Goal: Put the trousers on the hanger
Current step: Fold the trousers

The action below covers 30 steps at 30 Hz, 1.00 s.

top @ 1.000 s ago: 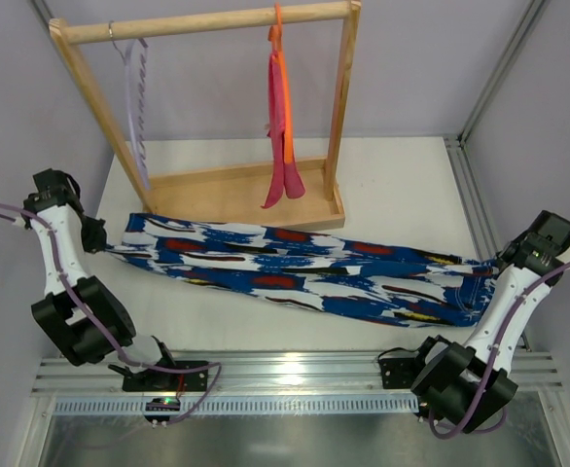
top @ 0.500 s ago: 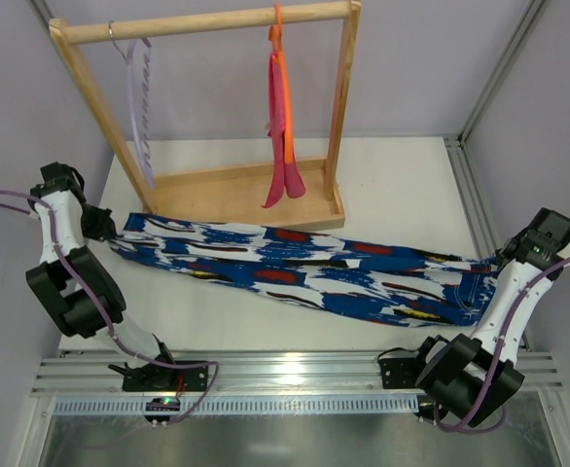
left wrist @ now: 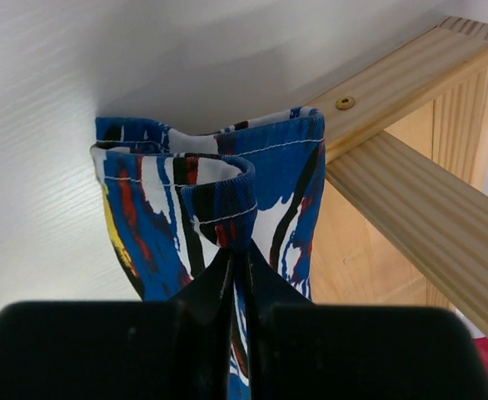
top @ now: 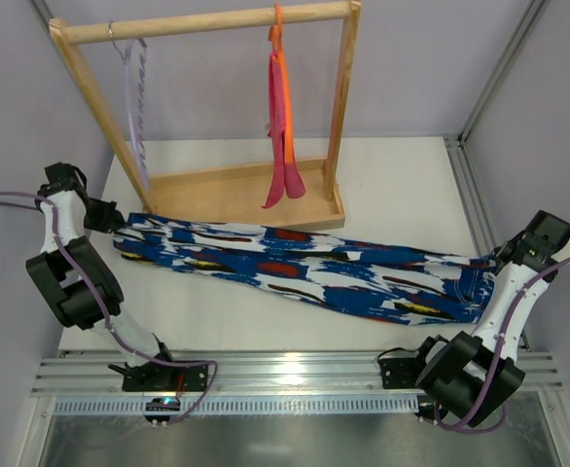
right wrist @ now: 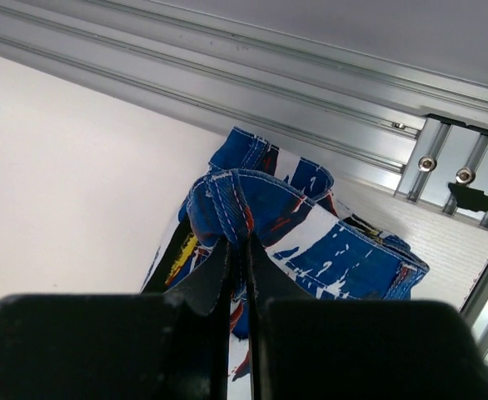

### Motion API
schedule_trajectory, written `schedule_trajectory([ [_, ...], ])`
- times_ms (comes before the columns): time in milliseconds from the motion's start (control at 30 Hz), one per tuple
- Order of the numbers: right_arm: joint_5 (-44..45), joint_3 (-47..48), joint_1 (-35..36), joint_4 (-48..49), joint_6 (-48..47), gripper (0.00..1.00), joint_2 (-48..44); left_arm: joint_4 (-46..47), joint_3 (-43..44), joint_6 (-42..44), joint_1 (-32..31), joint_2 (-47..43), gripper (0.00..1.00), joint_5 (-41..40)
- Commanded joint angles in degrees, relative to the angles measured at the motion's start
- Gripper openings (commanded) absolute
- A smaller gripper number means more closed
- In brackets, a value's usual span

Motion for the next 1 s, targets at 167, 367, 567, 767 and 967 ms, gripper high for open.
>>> schedule_trajectory([
  [167,3.11,-0.31,-0.64,11.43,0.89,0.10,1.71,11.41,1.93,-0.50,1.02,3.85,0.12,0.00],
  [367,-1.11,-1.72,-0.47,13.80,-0.51,0.27,2.33,16.60,1.41,1.78,1.02,3.85,0.47,6.16],
  [567,-6.55,-1.81,-0.29,13.98,-2.53,0.43,1.80,13.01,-0.61,6.35,0.93,-0.36,0.70,-0.85],
  [767,-14.90,-1.37,1.63,13.19,-2.88,0.52,0.05,12.03,-8.94,10.66,1.02,-7.92,0.75,-6.15],
  [967,-18.16,-1.37,3.04,12.40,-2.71,0.55,-3.73,15.72,-16.69,13.21,1.11,-10.74,0.77,-4.13],
])
